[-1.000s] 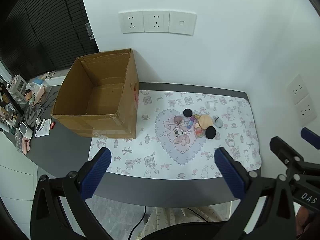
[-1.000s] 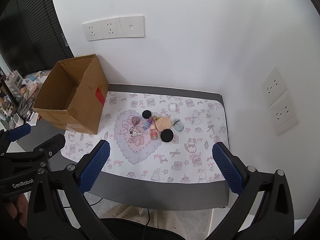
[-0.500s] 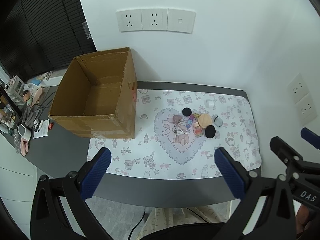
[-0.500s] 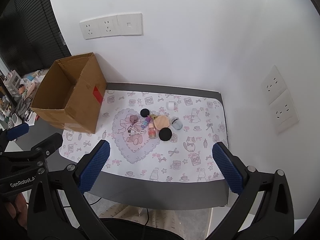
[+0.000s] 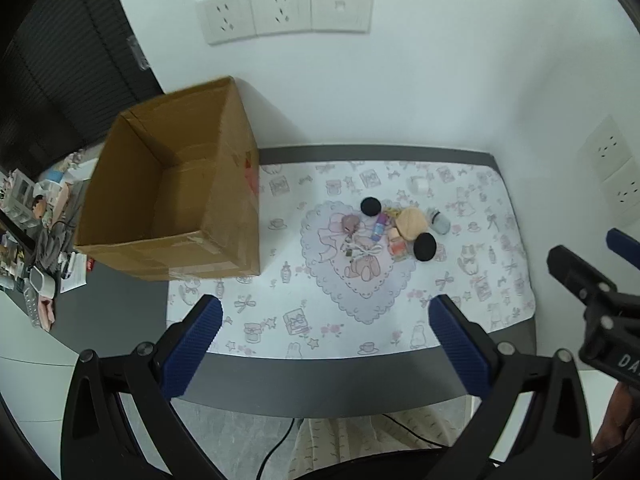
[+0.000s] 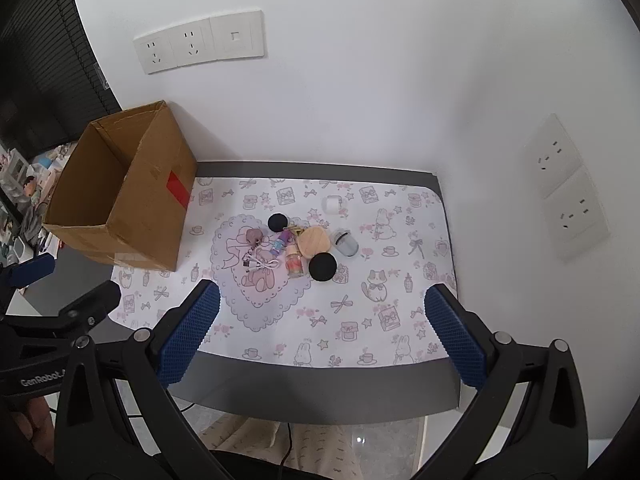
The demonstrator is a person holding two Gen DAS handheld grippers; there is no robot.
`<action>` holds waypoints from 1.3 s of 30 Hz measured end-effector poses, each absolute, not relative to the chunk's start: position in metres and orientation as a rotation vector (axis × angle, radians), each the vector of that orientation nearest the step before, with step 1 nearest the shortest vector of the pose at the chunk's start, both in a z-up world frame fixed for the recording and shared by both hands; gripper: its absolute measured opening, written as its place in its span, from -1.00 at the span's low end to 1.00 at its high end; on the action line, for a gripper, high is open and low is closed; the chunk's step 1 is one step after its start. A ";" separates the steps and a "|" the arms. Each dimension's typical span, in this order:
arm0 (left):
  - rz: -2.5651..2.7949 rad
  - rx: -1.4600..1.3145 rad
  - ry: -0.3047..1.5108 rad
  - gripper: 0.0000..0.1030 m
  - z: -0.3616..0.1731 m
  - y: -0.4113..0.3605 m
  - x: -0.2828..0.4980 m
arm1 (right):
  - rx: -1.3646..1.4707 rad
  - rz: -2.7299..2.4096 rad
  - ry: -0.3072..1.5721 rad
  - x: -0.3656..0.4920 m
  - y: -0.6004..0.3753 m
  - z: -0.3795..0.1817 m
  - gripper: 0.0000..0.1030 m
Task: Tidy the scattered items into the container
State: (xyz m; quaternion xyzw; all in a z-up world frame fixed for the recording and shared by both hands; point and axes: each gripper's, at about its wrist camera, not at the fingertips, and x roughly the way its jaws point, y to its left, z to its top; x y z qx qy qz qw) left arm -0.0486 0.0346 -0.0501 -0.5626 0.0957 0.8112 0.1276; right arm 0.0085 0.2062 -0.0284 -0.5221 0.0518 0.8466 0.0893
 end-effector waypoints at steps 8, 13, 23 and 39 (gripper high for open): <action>2.305 -1.672 0.280 1.00 -0.091 0.049 -0.064 | -1.618 2.510 0.122 -0.007 0.221 -0.059 1.00; 2.286 -1.708 0.277 1.00 -0.110 0.057 -0.070 | -1.659 2.476 0.154 -0.015 0.232 -0.076 1.00; 2.205 -1.794 0.264 1.00 -0.149 0.066 -0.088 | -1.778 2.429 0.109 -0.034 0.243 -0.121 1.00; 2.169 -1.827 0.251 0.99 -0.203 0.083 -0.108 | -1.861 2.419 0.054 -0.070 0.252 -0.175 1.00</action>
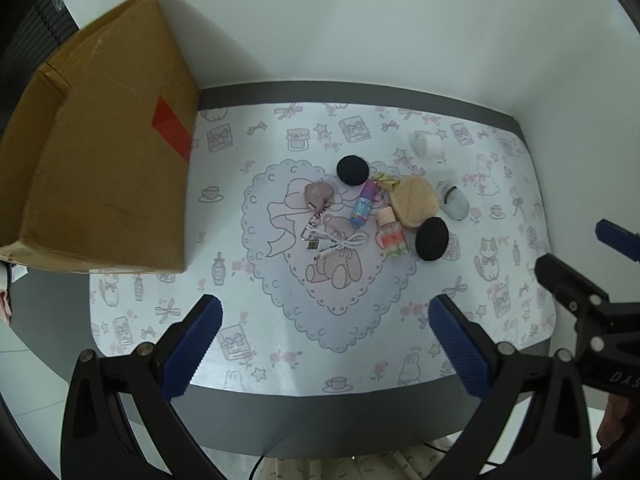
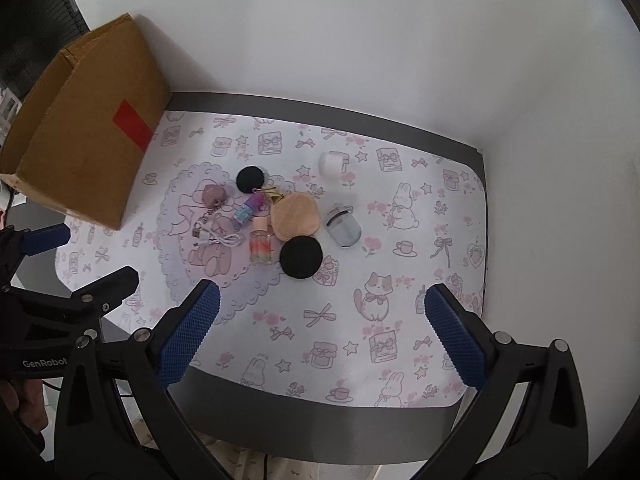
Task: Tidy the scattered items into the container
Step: 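Lower both grippers toward the white cable and the clear eyelash curler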
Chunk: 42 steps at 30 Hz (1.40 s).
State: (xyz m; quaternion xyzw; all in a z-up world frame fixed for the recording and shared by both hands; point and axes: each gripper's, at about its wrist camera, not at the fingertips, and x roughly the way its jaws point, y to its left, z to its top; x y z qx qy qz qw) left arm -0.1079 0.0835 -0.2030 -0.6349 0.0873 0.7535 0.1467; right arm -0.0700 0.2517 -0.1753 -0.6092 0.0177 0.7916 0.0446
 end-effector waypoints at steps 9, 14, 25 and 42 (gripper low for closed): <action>2.152 -1.865 0.257 0.99 -0.240 0.094 -0.126 | -1.892 2.375 0.093 -0.087 0.271 -0.211 1.00; 2.140 -1.904 0.288 0.99 -0.260 0.099 -0.134 | -1.911 2.384 0.145 -0.090 0.280 -0.229 1.00; 2.121 -1.991 0.279 0.99 -0.298 0.107 -0.149 | -1.955 2.330 0.118 -0.110 0.300 -0.271 1.00; 2.112 -2.107 0.256 0.99 -0.351 0.114 -0.164 | -2.126 2.295 -0.053 -0.138 0.309 -0.328 1.00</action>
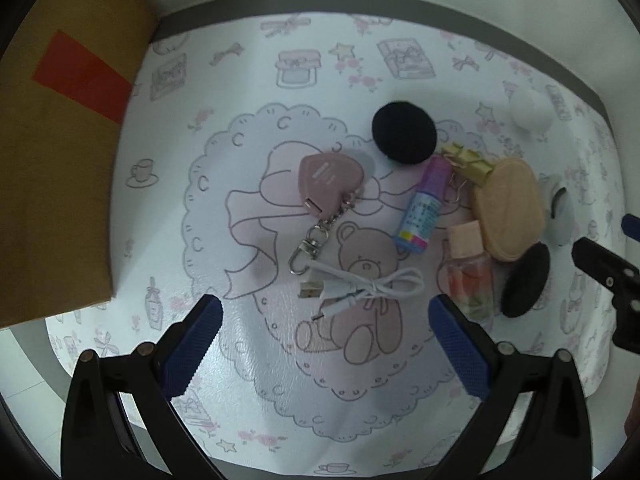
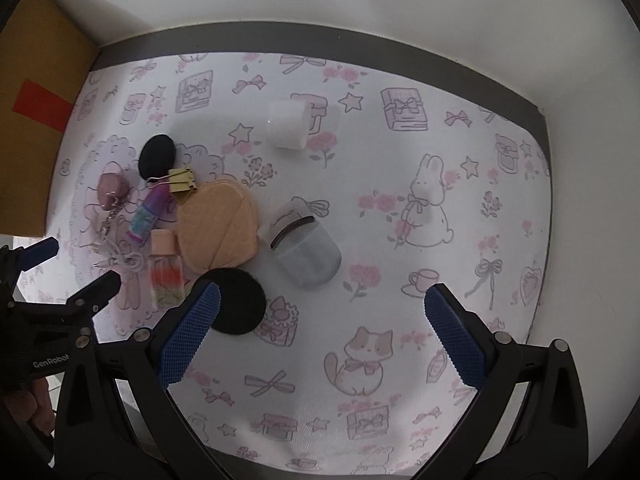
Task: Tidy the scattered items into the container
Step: 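Lower both grippers toward the white cable and the clear eyelash curler, then close the left gripper on the white cable while the right gripper grasps the eyelash curler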
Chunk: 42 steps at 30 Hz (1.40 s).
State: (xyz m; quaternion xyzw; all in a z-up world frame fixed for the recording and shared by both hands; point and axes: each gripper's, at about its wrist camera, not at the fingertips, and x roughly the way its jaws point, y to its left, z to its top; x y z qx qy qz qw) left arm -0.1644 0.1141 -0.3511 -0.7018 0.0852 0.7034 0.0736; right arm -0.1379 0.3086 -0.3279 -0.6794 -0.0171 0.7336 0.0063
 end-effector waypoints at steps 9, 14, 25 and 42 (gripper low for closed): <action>2.089 -2.117 0.285 0.99 -0.363 0.118 -0.165 | -2.200 2.282 -0.178 -0.148 0.311 -0.351 0.91; 2.071 -2.122 0.299 0.99 -0.366 0.119 -0.167 | -2.191 2.232 -0.125 -0.152 0.313 -0.357 0.83; 2.030 -2.125 0.325 0.88 -0.371 0.119 -0.171 | -2.137 2.119 0.054 -0.162 0.313 -0.365 0.75; 1.982 -2.065 0.389 0.42 -0.361 0.116 -0.167 | -1.949 1.894 0.438 -0.171 0.315 -0.371 0.47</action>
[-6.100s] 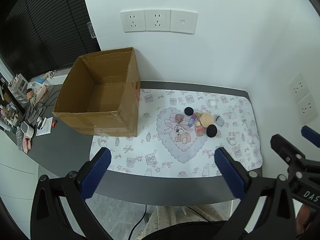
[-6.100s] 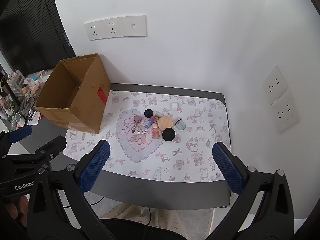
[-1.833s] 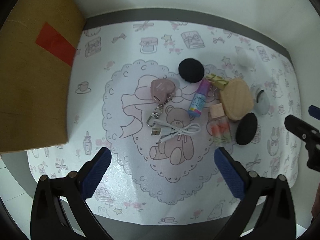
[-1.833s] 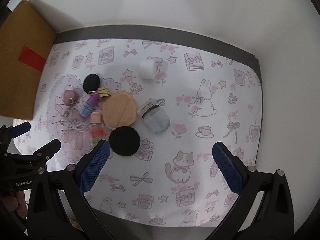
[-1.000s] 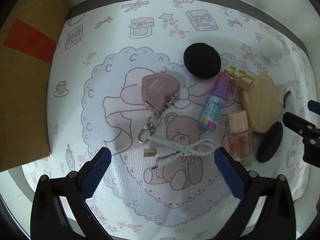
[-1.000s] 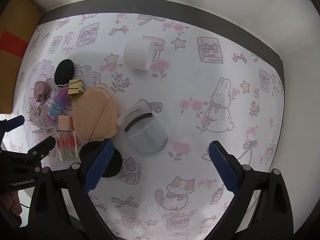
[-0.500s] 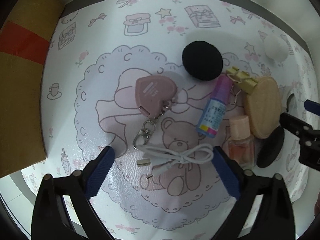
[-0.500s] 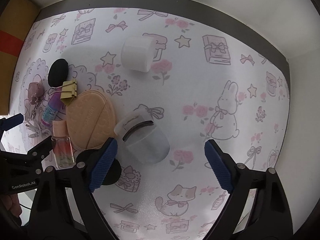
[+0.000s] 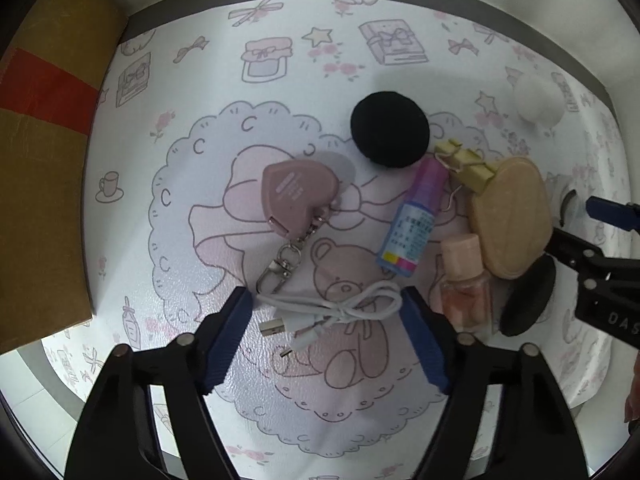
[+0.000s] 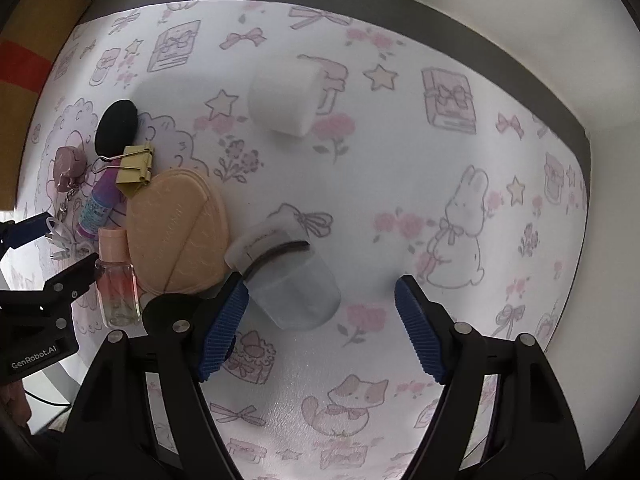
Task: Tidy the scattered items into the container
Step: 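Close the left gripper on the white cable while the right gripper grasps the eyelash curler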
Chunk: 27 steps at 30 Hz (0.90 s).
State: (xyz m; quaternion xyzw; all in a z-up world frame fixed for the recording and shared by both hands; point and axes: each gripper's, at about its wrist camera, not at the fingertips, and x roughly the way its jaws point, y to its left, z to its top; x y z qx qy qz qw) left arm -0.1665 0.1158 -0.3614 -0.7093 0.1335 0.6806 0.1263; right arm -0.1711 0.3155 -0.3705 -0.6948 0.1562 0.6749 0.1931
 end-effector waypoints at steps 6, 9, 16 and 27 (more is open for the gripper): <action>1.973 -2.059 0.401 0.32 -0.361 0.117 -0.167 | -1.831 1.787 0.641 -0.172 0.318 -0.371 0.45; 1.973 -2.060 0.398 0.31 -0.360 0.116 -0.167 | -1.810 1.776 0.662 -0.173 0.318 -0.370 0.38; 1.967 -2.073 0.365 0.26 -0.359 0.110 -0.169 | -1.788 1.775 0.671 -0.171 0.322 -0.363 -0.27; 1.977 -2.070 0.350 0.17 -0.348 0.100 -0.165 | -2.020 2.021 0.452 -0.160 0.327 -0.356 -0.28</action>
